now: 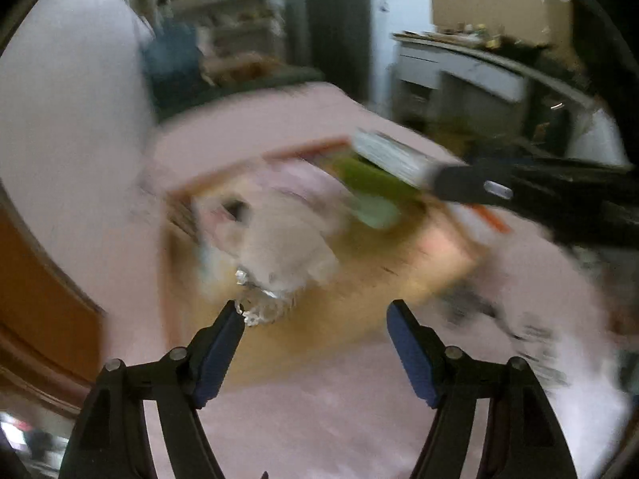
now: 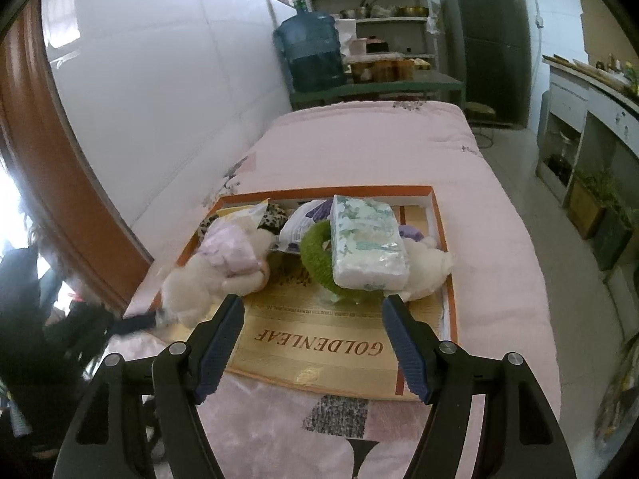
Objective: Organize soft objects
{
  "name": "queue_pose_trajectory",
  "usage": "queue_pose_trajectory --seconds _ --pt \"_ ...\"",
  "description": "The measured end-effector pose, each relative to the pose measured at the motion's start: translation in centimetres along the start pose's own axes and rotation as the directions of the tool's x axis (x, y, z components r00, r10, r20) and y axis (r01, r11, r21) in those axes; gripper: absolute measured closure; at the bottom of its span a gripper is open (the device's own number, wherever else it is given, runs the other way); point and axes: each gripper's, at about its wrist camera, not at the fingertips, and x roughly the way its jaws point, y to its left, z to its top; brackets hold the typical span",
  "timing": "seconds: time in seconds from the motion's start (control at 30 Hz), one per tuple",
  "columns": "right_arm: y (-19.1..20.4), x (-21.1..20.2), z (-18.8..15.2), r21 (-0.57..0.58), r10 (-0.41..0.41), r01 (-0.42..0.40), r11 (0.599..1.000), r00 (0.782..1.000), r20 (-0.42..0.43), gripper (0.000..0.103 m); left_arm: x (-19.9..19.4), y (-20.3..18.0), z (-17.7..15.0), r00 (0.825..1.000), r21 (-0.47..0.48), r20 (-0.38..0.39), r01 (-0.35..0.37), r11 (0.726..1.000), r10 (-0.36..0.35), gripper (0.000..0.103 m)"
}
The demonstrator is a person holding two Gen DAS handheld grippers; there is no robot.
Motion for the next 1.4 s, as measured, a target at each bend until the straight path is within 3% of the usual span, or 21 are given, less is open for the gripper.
queue_pose_trajectory --seconds 0.03,0.1,0.13,0.2,0.23,0.27,0.33,0.43,0.5,0.63,0.83,1.13,1.4 --pt "-0.1 -0.2 -0.1 -0.001 0.0 0.0 1.0 1.0 0.004 0.03 -0.2 -0.4 0.3 0.996 0.038 0.037 -0.086 0.996 0.084 0.03" --pt "-0.4 -0.7 -0.2 -0.001 -0.006 0.006 1.0 1.0 0.01 0.03 -0.7 -0.7 0.6 0.968 0.057 0.114 -0.231 0.971 0.224 0.03" --pt "-0.6 -0.9 -0.2 0.001 -0.01 0.01 1.0 1.0 0.012 0.03 -1.0 -0.5 0.7 0.963 0.037 0.131 -0.241 0.97 0.235 0.03" --pt "-1.2 -1.3 -0.2 0.007 -0.017 0.017 1.0 1.0 0.018 0.03 -1.9 1.0 0.8 0.972 -0.064 0.163 -0.162 0.985 0.171 0.03" --pt "-1.4 -1.5 -0.2 0.012 -0.021 0.021 1.0 1.0 0.022 0.03 -2.6 2.1 0.7 0.98 -0.135 0.187 -0.05 0.99 0.075 0.03" --pt "-1.6 -1.6 -0.2 0.015 -0.021 0.021 1.0 0.999 0.025 0.03 -3.0 3.0 0.6 0.977 -0.183 0.212 0.04 0.982 0.0 0.03" --pt "-1.8 -1.6 -0.1 0.02 -0.016 0.016 1.0 1.0 0.024 0.03 -3.8 4.3 0.4 0.955 -0.243 0.267 0.201 0.949 -0.134 0.03" --pt "-1.7 -1.6 -0.3 0.023 -0.008 0.007 1.0 1.0 0.019 0.03 -5.1 4.5 0.4 0.925 -0.236 0.324 0.284 0.929 -0.2 0.03" --pt "-1.7 -1.6 -0.4 0.026 -0.001 0.0 1.0 1.0 0.018 0.03 -5.8 3.8 0.2 0.919 -0.221 0.335 0.292 0.931 -0.208 0.03" --pt "-1.4 -1.8 -0.7 0.03 0.003 -0.003 1.0 1.0 0.02 0.03 -7.1 3.1 0.2 0.923 -0.228 0.344 0.259 0.939 -0.171 0.03" --pt "-0.5 -2.3 -1.0 0.018 -0.019 0.018 1.0 0.999 0.036 0.03 -7.9 2.6 -0.3 0.945 -0.265 0.316 0.175 0.948 -0.086 0.03" --pt "1.1 -4.7 -2.8 0.017 -0.085 0.084 0.996 0.992 0.089 0.03 -8.6 2.5 -1.7 0.969 -0.372 0.247 0.106 0.922 -0.012 0.031" --pt "2.9 -8.0 -4.1 0.008 -0.149 0.15 0.989 0.974 0.169 0.03 -10.9 1.7 -2.6 0.969 -0.383 0.245 0.081 0.92 0.017 0.033"
